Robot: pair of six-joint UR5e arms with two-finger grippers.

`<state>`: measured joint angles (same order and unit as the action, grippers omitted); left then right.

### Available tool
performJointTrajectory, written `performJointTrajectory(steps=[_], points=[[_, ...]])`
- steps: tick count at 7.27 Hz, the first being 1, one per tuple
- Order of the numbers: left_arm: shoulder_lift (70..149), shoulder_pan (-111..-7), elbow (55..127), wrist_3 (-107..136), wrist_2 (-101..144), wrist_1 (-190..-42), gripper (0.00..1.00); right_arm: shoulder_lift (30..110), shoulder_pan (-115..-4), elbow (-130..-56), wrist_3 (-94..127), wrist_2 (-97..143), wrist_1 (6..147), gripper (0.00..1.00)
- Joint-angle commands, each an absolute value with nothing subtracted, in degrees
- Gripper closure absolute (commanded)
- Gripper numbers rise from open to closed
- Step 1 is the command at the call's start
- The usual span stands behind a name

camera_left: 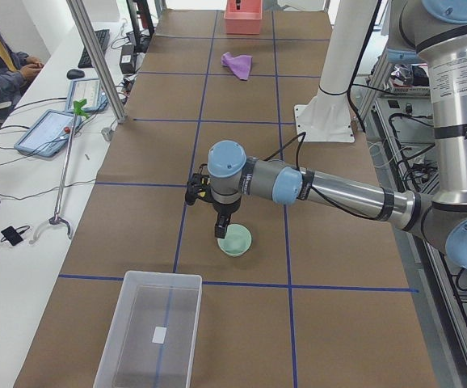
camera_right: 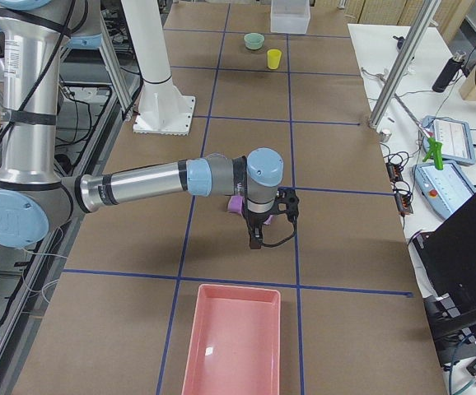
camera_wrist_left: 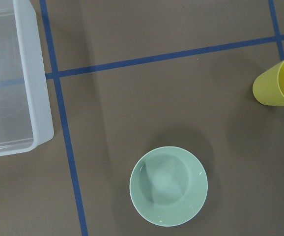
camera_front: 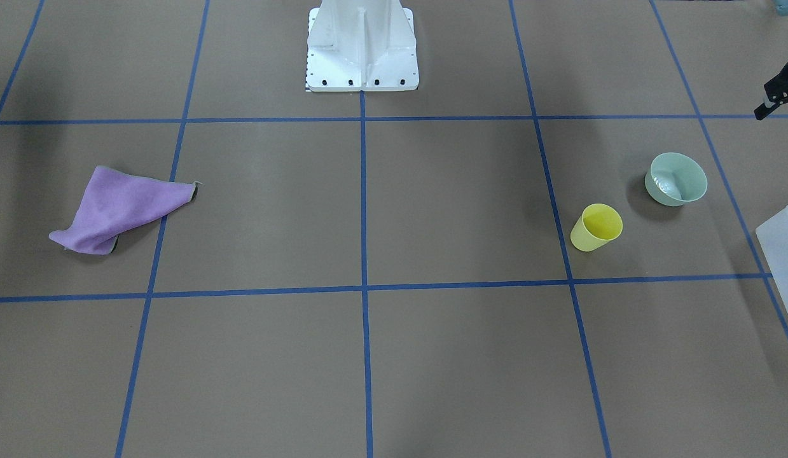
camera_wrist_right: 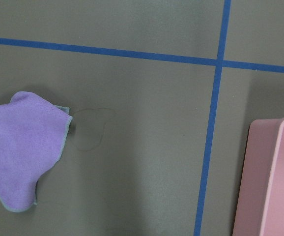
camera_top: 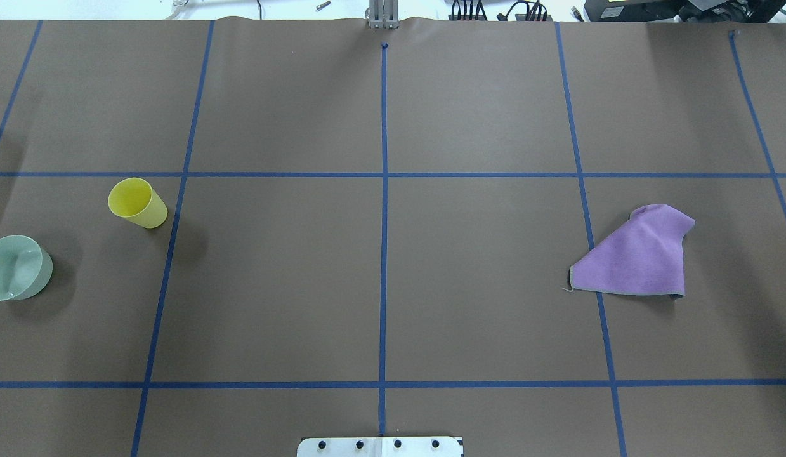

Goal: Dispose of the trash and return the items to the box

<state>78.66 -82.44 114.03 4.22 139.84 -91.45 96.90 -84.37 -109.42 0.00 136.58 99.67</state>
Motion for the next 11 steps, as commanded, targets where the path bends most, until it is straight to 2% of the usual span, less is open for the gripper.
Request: performJointTrajectory(steps=[1, 5, 7, 11], points=[[78.58, -82.70, 114.34, 4.83, 139.49, -92.36, 0.02, 96.86, -84.38, -109.60, 0.00, 136.58, 99.67, 0.00], [78.22, -82.44, 114.35, 7.45, 139.48, -92.64, 0.02, 96.68, -84.29, -109.69, 0.17, 136.67, 97.49, 0.00], [78.31, -82.35, 114.52, 8.26, 139.57, -92.64, 0.02, 96.07, -80.80, -109.77, 6.54, 139.12, 95.37, 0.00], [78.31, -82.35, 114.00, 8.26, 139.57, -92.55, 0.02, 89.93, -64.30, -106.09, 54.29, 133.11, 76.66, 0.01]])
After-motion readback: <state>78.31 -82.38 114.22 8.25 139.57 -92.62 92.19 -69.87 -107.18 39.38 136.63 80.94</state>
